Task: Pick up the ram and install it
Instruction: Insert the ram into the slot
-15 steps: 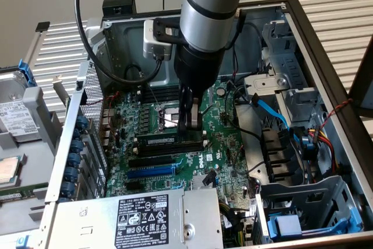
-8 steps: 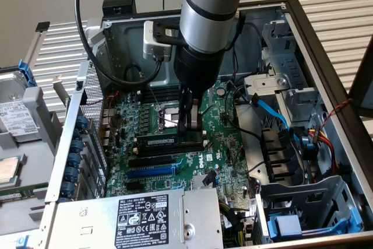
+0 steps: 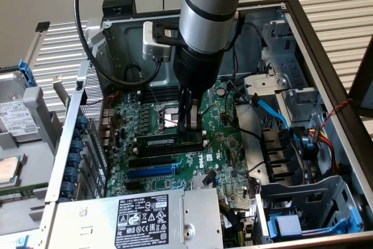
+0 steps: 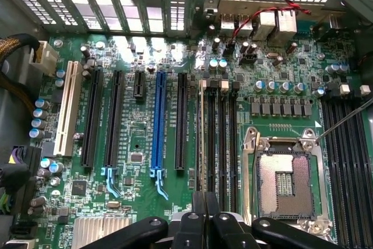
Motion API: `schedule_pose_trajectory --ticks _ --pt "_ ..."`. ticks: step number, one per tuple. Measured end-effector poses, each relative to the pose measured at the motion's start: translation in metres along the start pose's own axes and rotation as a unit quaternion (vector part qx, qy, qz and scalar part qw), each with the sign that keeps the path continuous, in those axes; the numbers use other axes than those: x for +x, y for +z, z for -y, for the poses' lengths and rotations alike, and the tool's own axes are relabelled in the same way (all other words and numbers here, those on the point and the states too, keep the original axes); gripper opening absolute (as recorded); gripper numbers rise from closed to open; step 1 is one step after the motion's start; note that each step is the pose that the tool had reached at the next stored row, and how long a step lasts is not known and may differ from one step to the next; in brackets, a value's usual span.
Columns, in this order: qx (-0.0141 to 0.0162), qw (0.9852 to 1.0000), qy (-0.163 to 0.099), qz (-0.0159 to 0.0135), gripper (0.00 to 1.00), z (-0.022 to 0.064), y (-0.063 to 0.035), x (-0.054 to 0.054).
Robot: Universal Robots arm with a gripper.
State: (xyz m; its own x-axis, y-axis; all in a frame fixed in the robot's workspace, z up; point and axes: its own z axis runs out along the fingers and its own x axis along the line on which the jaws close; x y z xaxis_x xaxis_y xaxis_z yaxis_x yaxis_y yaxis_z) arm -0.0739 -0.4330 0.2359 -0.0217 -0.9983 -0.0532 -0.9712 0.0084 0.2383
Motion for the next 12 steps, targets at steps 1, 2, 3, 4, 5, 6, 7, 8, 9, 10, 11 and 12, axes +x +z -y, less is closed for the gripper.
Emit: schedule_pose_trajectory --ticks 1,2,3,4,5,6,7,8,9,10,11,12 --pt "0.0003 1.0 0.0 0.0001 0.12 -0.0003 0.0002 0.0" --pt "0.0006 1.0 0.0 0.0001 0.12 -0.0008 0.0003 0.0" --pt "0.0009 1.0 0.0 0.0 0.12 -0.0013 0.0004 0.0001" --pt "0.0011 1.0 0.0 0.0 0.12 -0.0017 0.0005 0.0001" --pt "0.0011 1.0 0.0 0.0 0.12 -0.0018 0.0005 0.0001" --pt "0.0011 1.0 0.0 0.0 0.12 -0.0018 0.0005 0.0001" --pt "0.0012 1.0 0.0 -0.0001 0.12 -0.0018 0.0005 0.0001" --pt "0.0012 1.0 0.0 0.0001 0.12 -0.0018 0.0006 0.0001" --pt "0.0015 1.0 0.0 0.0001 0.12 -0.0018 0.0006 0.0001" --pt "0.0017 1.0 0.0 0.0001 0.12 -0.0018 0.0006 0.0001" --pt "0.002 1.0 0.0 0.0001 0.12 -0.0018 0.0006 0.0001" --pt "0.0023 1.0 0.0 0.0002 0.12 -0.0018 0.0006 0.0001"
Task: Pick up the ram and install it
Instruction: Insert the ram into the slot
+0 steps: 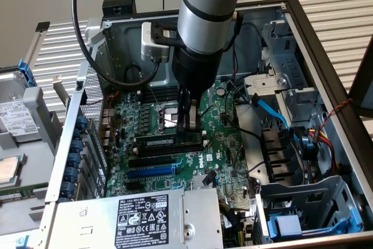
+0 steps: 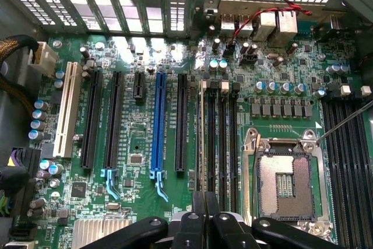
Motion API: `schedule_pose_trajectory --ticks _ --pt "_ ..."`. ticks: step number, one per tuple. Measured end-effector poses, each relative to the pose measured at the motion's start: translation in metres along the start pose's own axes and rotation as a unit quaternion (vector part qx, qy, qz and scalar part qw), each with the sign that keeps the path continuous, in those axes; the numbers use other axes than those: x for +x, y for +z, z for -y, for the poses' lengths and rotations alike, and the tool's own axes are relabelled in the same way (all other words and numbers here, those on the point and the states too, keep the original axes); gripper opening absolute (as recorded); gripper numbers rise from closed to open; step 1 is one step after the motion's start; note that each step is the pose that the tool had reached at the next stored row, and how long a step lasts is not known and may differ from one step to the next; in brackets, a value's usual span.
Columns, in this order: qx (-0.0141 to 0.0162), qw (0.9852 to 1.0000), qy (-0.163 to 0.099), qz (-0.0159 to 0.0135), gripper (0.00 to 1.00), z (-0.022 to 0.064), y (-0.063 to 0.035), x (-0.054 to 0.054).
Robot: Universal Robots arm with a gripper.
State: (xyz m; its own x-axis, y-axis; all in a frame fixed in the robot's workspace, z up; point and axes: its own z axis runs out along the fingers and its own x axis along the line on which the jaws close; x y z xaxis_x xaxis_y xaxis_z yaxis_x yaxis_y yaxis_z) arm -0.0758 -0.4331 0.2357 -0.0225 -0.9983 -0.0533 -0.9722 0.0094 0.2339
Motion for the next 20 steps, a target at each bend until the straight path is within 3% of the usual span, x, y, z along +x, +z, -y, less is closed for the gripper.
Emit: schedule_pose_trajectory --ticks 6,20 --pt "0.004 1.0 0.0 0.0001 0.12 0.0 0.0 -0.0001" --pt "0.0044 1.0 0.006 0.0015 0.12 -0.0004 0.0008 -0.0001"
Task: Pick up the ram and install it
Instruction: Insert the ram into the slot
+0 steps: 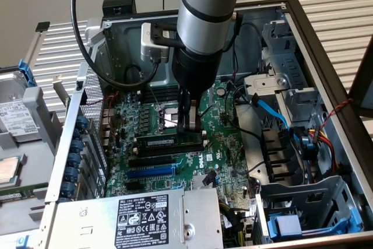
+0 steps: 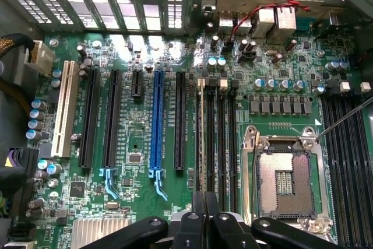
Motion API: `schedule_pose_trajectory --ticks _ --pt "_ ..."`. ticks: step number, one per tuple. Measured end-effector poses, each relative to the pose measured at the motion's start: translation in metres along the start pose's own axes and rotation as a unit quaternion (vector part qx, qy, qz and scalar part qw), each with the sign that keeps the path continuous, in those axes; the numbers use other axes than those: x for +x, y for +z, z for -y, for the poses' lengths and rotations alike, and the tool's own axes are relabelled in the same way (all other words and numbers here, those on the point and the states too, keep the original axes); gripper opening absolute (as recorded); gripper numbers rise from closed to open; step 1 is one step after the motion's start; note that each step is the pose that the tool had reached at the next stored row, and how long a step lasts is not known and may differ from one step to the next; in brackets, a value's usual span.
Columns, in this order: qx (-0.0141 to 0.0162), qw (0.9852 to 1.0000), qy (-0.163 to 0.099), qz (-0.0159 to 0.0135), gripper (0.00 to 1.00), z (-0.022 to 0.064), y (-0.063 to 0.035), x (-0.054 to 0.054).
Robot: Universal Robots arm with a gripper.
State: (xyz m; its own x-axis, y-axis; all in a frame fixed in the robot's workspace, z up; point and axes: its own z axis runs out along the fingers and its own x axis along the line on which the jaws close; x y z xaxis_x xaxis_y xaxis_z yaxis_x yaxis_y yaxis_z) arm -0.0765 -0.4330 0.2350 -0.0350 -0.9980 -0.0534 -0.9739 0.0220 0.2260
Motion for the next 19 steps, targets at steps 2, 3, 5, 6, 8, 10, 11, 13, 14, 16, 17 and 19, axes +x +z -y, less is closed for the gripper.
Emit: schedule_pose_trajectory --ticks 2,3,5,6,8,10,11,13,14,16,17,19 --pt "0.0001 1.0 0.001 0.0003 0.12 0.0 0.0001 0.0" --pt "0.0001 1.0 0.002 0.0004 0.12 0.0 0.0001 0.0" --pt "0.0001 1.0 0.003 0.0006 0.12 0.0 0.0002 0.0" --pt "0.0002 1.0 0.003 0.0006 0.12 0.0001 0.0004 0.0001" --pt "0.0003 1.0 0.003 0.0007 0.12 0.0 0.0004 0.0001" --pt "0.0003 1.0 0.003 0.0007 0.12 0.0 0.0004 0.0001" --pt "0.0003 1.0 0.003 0.0007 0.12 0.0 0.0004 0.0001" --pt "0.0003 1.0 0.003 0.0007 0.12 0.0 0.0004 0.0001" --pt "0.0003 1.0 0.003 0.0006 0.12 0.0 0.0004 0.0001" --pt "0.0016 1.0 0.003 0.0011 0.12 0.0 0.0004 0.0002" --pt "0.0026 1.0 0.003 0.0015 0.12 0.0 0.0005 0.0001" --pt "0.0052 1.0 0.002 0.002 0.12 0.0 0.0004 0.0001"
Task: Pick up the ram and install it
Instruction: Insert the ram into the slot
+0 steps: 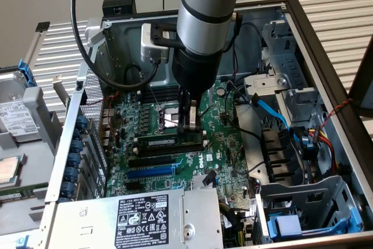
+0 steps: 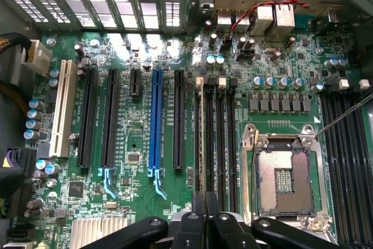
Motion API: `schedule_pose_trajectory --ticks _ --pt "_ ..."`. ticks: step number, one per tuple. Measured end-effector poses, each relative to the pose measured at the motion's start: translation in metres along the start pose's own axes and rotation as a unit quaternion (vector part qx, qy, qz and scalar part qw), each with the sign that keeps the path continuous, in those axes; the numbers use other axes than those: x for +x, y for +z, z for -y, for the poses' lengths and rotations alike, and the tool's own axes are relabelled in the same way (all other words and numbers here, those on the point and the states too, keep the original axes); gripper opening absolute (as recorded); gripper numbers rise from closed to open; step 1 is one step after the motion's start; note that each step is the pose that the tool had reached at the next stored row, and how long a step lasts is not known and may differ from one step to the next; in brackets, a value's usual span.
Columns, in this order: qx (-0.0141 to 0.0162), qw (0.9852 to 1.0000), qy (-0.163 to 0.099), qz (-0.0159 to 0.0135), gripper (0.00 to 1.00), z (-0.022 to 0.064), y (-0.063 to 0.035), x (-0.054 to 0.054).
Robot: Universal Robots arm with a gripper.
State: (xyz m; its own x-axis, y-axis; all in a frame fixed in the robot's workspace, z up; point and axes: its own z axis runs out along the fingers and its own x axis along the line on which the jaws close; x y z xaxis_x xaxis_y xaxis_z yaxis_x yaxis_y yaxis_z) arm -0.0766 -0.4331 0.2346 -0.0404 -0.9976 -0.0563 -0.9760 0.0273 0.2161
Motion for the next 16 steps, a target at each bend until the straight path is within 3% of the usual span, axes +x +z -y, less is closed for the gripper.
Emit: schedule_pose_trajectory --ticks 3,16 --pt "0.0023 1.0 0.0 0.0002 0.12 0.0001 0.0001 0.0" --pt "0.0024 1.0 0.0 0.0001 0.12 -0.0021 0.0005 0.0001"
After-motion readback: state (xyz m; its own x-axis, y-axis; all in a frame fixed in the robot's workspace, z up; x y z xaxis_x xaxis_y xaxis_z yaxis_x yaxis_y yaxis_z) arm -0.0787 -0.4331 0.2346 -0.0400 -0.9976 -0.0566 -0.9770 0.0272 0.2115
